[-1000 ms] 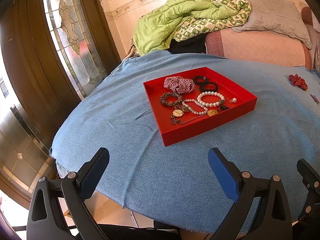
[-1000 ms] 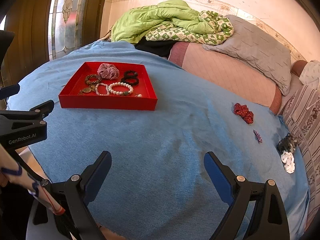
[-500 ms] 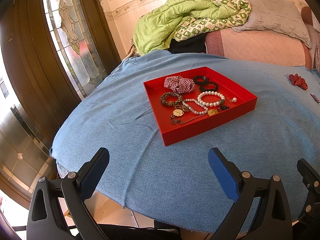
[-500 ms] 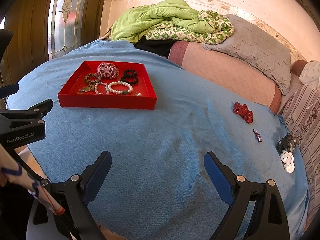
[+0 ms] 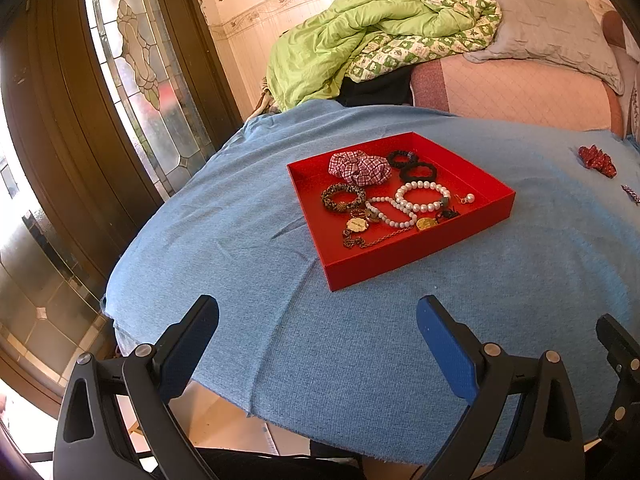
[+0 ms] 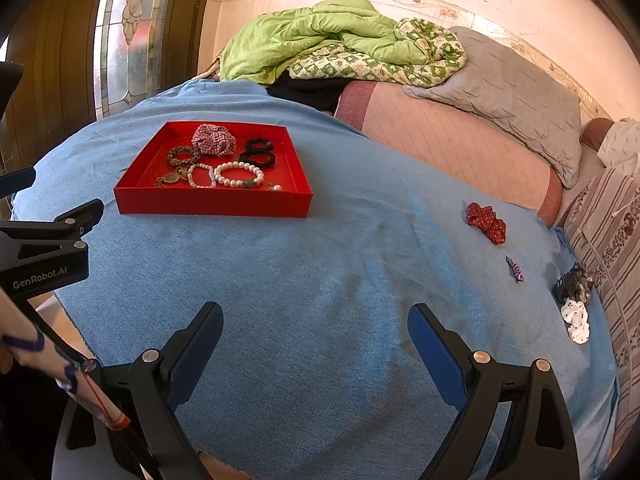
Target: Organize jewelry
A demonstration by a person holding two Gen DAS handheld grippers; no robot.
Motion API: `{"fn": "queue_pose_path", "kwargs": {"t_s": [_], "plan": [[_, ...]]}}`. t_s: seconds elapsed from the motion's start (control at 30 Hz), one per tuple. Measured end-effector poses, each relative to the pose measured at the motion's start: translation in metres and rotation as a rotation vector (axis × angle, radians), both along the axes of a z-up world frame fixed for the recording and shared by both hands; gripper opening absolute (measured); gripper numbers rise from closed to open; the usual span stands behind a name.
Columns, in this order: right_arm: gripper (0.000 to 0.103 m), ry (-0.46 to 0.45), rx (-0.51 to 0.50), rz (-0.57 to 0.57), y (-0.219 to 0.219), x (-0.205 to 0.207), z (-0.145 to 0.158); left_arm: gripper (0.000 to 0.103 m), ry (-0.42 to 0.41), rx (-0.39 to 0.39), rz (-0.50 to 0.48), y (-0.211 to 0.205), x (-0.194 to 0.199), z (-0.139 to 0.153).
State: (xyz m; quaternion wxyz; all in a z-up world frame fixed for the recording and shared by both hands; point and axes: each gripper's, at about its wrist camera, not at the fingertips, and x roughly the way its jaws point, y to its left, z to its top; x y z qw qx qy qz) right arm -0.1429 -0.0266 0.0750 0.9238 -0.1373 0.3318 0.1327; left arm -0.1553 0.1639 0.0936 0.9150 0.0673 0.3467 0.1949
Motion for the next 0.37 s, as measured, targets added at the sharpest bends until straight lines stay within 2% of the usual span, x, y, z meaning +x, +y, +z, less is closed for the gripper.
{"fn": "queue_pose_path", "kwargs": {"t_s": [0.23, 0.3, 0.37], "plan": [[0.096, 0.0, 0.005, -0.017, -0.007, 0.0, -0.002, 0.099, -0.017, -0.003, -0.002, 0.0, -0.005, 0.003], [0.096, -0.002, 0.013, -0.04, -0.012, 0.005, 0.0, 0.099, -0.033, -0.014, -0.046, -0.004, -0.008, 0.004], [0.096, 0.005, 0.03, -0.092, -0.026, 0.01, 0.002, 0.099, -0.024, 0.013, -0.094, -0.015, -0.005, 0.002]]}}
